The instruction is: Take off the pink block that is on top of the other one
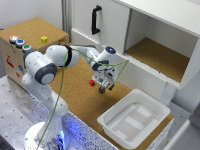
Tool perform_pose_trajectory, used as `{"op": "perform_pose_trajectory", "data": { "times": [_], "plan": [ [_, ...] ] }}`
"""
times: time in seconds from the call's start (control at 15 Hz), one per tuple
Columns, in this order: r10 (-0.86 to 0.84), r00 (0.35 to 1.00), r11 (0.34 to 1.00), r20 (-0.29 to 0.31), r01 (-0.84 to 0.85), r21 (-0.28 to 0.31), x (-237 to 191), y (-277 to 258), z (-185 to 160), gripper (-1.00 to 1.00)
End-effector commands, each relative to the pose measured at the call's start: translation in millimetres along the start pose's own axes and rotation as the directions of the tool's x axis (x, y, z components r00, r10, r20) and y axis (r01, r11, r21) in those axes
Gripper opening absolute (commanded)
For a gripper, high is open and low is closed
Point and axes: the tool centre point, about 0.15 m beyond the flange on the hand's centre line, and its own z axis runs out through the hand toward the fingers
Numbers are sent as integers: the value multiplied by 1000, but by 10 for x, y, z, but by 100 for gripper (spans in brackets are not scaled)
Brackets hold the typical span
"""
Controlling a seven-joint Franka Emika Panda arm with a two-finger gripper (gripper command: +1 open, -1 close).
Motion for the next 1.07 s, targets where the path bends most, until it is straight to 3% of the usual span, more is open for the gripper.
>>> {"op": "perform_pose_trajectory", "data": {
  "times": [0.0,0.13,0.4,0.47,1.0],
  "plan": [
    [77,997,987,28,-73,-142,151,-157,447,100],
    [128,992,977,14,-123,-172,175,-236,507,100],
    [191,981,970,25,-185,-157,148,-192,607,100],
    [206,978,966,14,-201,-162,139,-168,580,-100],
    [225,974,964,31,-218,-154,1,-56,579,-100]
  ]
}}
